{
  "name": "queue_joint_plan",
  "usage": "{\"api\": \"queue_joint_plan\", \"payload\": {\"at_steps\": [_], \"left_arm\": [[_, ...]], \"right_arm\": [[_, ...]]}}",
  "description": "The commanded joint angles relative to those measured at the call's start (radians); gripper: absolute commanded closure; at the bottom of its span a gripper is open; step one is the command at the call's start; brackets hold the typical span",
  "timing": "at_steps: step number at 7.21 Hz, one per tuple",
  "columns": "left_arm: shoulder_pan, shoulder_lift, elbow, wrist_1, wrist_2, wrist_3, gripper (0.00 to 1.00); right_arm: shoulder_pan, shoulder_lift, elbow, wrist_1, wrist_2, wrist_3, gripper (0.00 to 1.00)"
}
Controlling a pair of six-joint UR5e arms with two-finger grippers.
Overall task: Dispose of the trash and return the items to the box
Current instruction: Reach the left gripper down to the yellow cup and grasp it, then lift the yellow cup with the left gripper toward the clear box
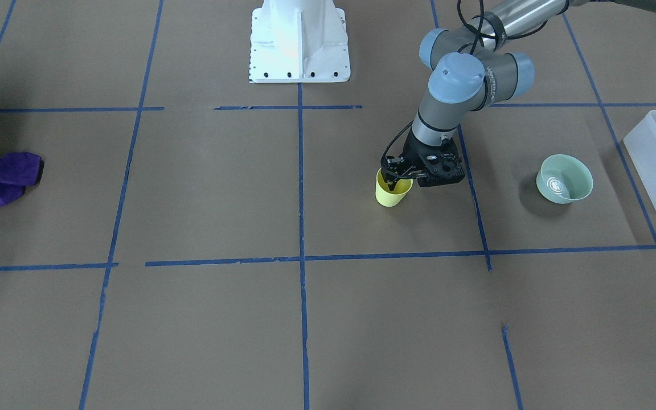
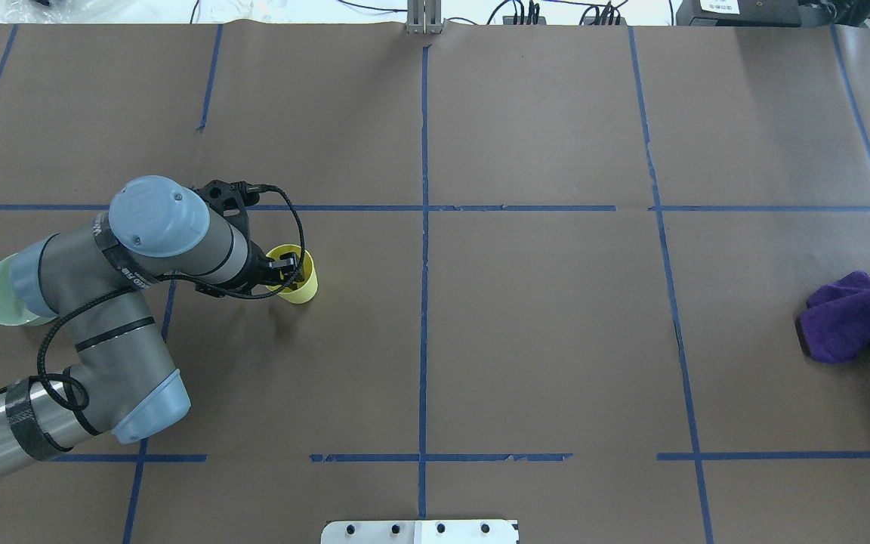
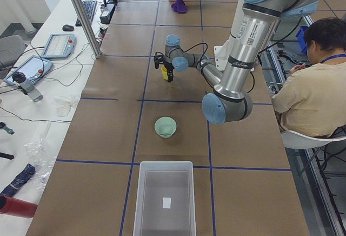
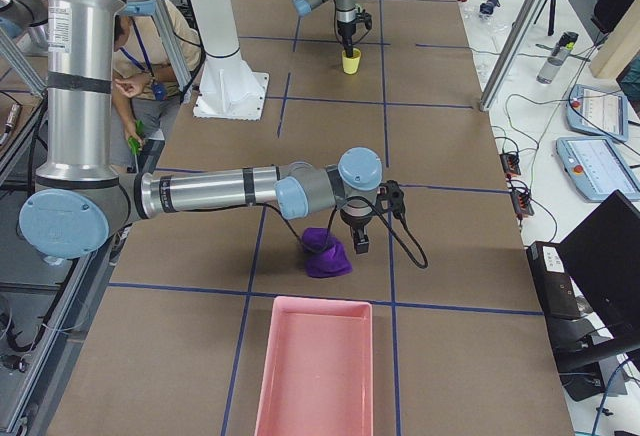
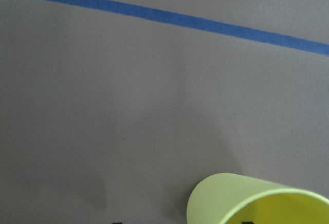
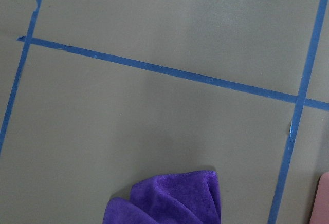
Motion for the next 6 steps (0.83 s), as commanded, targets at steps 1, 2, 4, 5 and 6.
{"api": "queue_joint_plan", "payload": {"at_steps": [1,2,4,5,6], "left_arm": [[0.009,-0.001,-0.01,0.001,-0.001,0.029,1.0],[0.009,-0.001,-0.01,0.001,-0.001,0.033,1.0],[0.008,0.001,-0.023,0.007,-0.003,0.035,1.0],[-0.005,0.005,-0.085,0.024,-0.035,0.038,1.0],[-0.047,0.016,-0.174,0.098,-0.044,0.041,1.0]], "right_arm": [[0.0,0.0,0.0,0.0,0.0,-0.001,0.0],[0.0,0.0,0.0,0.0,0.0,-0.001,0.0],[0.0,0.0,-0.001,0.0,0.0,-0.001,0.0],[0.0,0.0,0.0,0.002,0.0,-0.001,0.0],[0.0,0.0,0.0,0.002,0.0,-0.001,0.0]]}}
